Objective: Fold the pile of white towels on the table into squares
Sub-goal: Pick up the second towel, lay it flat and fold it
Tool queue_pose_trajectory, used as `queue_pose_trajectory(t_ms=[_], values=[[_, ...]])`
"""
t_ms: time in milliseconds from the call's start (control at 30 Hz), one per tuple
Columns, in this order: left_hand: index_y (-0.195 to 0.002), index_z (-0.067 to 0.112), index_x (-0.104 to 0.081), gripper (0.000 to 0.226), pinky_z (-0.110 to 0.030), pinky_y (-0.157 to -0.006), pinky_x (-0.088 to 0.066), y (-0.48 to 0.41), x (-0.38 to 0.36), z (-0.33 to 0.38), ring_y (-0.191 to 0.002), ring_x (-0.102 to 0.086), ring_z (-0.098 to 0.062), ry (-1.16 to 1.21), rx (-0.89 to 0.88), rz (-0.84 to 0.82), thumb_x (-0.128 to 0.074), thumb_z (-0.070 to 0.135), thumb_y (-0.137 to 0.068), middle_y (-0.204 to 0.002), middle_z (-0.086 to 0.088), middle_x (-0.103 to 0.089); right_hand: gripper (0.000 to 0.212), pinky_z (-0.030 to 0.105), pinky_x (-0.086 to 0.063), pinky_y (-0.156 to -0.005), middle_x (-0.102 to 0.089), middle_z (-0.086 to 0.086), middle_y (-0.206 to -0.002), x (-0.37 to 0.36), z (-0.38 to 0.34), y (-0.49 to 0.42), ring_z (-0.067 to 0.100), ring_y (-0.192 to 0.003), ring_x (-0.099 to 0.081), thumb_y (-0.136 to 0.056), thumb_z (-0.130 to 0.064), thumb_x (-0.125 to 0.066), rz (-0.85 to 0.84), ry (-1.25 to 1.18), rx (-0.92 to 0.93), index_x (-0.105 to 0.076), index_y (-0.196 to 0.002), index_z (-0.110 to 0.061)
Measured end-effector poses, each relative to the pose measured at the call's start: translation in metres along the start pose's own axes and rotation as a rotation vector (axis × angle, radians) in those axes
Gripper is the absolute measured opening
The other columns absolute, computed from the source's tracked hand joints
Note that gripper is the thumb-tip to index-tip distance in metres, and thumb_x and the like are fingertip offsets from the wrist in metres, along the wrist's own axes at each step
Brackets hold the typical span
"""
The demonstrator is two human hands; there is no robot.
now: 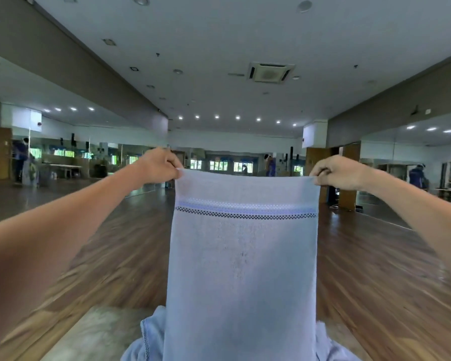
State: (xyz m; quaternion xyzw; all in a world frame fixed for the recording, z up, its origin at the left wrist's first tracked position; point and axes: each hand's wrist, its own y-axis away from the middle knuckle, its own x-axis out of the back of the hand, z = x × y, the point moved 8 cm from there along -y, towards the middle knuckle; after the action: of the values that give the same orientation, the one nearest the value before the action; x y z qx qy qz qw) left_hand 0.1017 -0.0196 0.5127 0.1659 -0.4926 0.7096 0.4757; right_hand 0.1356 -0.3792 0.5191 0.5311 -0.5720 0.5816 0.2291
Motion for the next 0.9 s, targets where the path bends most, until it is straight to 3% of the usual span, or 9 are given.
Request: queue_pose_trajectory(t_ms=[100, 167, 233, 333, 400, 467, 567, 700, 900], values=[[-0.081, 0.019, -0.068, 0.013, -0.021, -0.076, -0.045, -0.010, 0.010, 0.006, -0.086, -0.059, -0.012, -0.029, -0.033, 0.160, -0.059, 0.013, -0.089, -0.088, 0.007, -0.063, 0.012, 0.025, -0.044, -0.072, -0.065, 0.004, -0.100, 0.020, 0.003, -0.003, 0.017, -0.087, -0.059, -0.093, -0.012, -0.054, 0.226, -0.007, 0.008, -0.065, -0.099, -0.012], [-0.082, 0.022, -0.067, 0.013, -0.021, -0.070, -0.046, -0.017, 0.030, 0.018, -0.083, -0.058, -0.012, -0.010, -0.050, 0.283, -0.058, 0.017, -0.090, -0.088, 0.007, -0.063, 0.010, 0.025, -0.044, -0.063, -0.063, 0.003, -0.093, 0.045, -0.004, 0.000, 0.016, -0.072, -0.058, -0.095, -0.013, -0.052, 0.350, -0.009, 0.015, -0.062, -0.097, -0.016], [-0.076, 0.029, -0.064, 0.016, -0.024, -0.075, -0.050, -0.022, 0.053, 0.029, -0.083, -0.059, -0.012, 0.037, -0.077, 0.386, -0.061, 0.021, -0.089, -0.084, 0.008, -0.064, 0.008, 0.027, -0.045, -0.059, -0.060, 0.000, -0.087, 0.071, -0.011, 0.005, 0.016, -0.064, -0.056, -0.094, -0.016, -0.053, 0.440, -0.033, 0.022, -0.060, -0.096, -0.020], [-0.084, 0.027, -0.068, 0.006, -0.031, -0.086, -0.051, -0.022, 0.074, 0.042, -0.084, -0.060, -0.013, 0.095, -0.125, 0.418, -0.064, 0.024, -0.088, -0.084, 0.006, -0.066, 0.009, 0.024, -0.042, -0.060, -0.057, -0.003, -0.085, 0.098, -0.020, 0.014, 0.013, -0.068, -0.051, -0.093, -0.016, -0.055, 0.498, -0.045, 0.067, -0.061, -0.101, -0.017], [-0.093, 0.019, -0.070, 0.008, -0.024, -0.075, -0.051, -0.016, 0.078, 0.048, -0.081, -0.056, -0.012, 0.107, -0.149, 0.395, -0.064, 0.022, -0.089, -0.087, 0.001, -0.066, 0.012, 0.026, -0.040, -0.068, -0.058, 0.000, -0.091, 0.105, -0.022, 0.022, 0.014, -0.079, -0.052, -0.093, -0.015, -0.057, 0.492, -0.057, 0.092, -0.062, -0.104, -0.014], [-0.097, 0.016, -0.068, 0.009, -0.017, -0.066, -0.045, -0.008, 0.076, 0.050, -0.080, -0.055, -0.012, 0.101, -0.148, 0.322, -0.062, 0.019, -0.090, -0.089, 0.000, -0.065, 0.012, 0.030, -0.045, -0.075, -0.061, 0.003, -0.095, 0.101, -0.021, 0.029, 0.018, -0.088, -0.055, -0.092, -0.014, -0.059, 0.431, -0.093, 0.094, -0.063, -0.103, -0.015], [-0.099, 0.012, -0.066, 0.011, -0.026, -0.078, -0.045, 0.007, 0.060, 0.041, -0.075, -0.055, -0.010, 0.053, -0.087, 0.106, -0.062, 0.016, -0.090, -0.090, -0.001, -0.064, 0.009, 0.032, -0.044, -0.081, -0.063, 0.003, -0.095, 0.078, -0.020, 0.039, 0.018, -0.089, -0.058, -0.090, -0.014, -0.060, 0.205, -0.089, 0.066, -0.064, -0.097, -0.018], [-0.100, 0.012, -0.064, 0.011, -0.019, -0.058, -0.045, 0.030, 0.043, 0.028, -0.078, -0.054, -0.015, -0.004, -0.017, -0.156, -0.057, 0.016, -0.093, -0.098, -0.005, -0.063, 0.011, 0.030, -0.045, -0.081, -0.065, 0.007, -0.099, 0.059, -0.019, 0.053, 0.018, -0.087, -0.061, -0.090, -0.013, -0.060, 0.003, -0.056, 0.040, -0.065, -0.100, -0.013], [-0.095, 0.011, -0.065, 0.009, -0.024, -0.067, -0.041, 0.066, -0.006, -0.007, -0.076, -0.063, -0.008, 0.044, 0.086, -0.518, -0.057, 0.012, -0.092, -0.090, -0.003, -0.069, 0.011, 0.032, -0.036, -0.087, -0.070, 0.003, -0.096, -0.002, 0.001, 0.079, 0.017, -0.085, -0.064, -0.089, -0.009, -0.060, -0.366, -0.091, -0.065, -0.069, -0.096, -0.013]])
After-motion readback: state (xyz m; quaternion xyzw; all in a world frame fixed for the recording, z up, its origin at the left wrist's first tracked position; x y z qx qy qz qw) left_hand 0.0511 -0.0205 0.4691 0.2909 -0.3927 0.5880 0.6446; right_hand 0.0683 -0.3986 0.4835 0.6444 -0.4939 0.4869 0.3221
